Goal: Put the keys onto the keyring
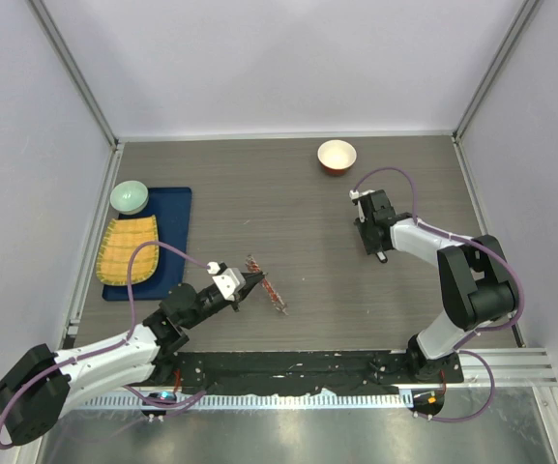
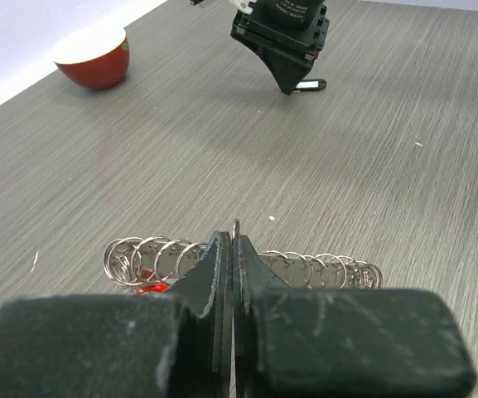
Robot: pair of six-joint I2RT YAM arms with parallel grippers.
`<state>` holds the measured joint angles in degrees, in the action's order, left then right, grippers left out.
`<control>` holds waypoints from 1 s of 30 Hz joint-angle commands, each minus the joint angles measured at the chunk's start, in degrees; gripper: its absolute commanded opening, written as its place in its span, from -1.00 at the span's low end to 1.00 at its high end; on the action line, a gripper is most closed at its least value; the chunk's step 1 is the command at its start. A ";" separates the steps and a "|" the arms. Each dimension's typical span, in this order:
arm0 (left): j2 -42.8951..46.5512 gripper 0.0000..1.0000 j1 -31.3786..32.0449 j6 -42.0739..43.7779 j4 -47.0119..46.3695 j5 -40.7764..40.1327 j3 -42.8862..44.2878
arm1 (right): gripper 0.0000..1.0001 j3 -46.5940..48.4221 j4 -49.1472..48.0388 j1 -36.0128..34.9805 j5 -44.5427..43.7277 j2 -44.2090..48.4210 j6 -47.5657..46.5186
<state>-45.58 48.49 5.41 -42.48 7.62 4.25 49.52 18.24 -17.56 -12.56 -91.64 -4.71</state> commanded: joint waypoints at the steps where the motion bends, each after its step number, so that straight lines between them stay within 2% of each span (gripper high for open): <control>1: 0.76 -0.99 0.11 0.39 -2.87 0.56 1.81 | -0.45 1.81 -0.40 -0.19 -1.59 -1.26 -0.65; 5: 0.41 -1.00 0.20 0.57 -2.87 0.56 1.81 | -0.55 1.11 -0.31 -0.19 -2.29 -0.92 -0.39; 10: -0.21 -0.99 0.11 0.48 -2.96 0.82 1.99 | -0.86 0.58 -0.40 -0.28 -2.82 -0.21 -0.04; 13: -0.03 -1.00 0.11 0.39 -2.96 0.91 1.99 | -0.97 0.67 -0.22 -0.80 -2.82 0.93 0.14; 20: -0.21 -1.00 0.11 0.83 -3.40 2.49 1.90 | -0.99 1.11 3.02 -5.28 0.33 8.47 -1.44; 27: -0.21 -0.99 0.11 1.89 -7.35 6.00 0.41 | -0.99 0.14 3.82 -12.39 11.75 18.66 -5.13; 30: 1.11 -0.96 0.11 2.06 -8.06 7.14 0.23 | -0.99 -0.21 4.17 -15.21 20.01 21.49 -7.68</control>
<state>-46.11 48.47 6.33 -43.99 11.75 4.25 49.67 22.26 -29.52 -3.57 -74.46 -8.47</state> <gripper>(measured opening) 0.018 0.037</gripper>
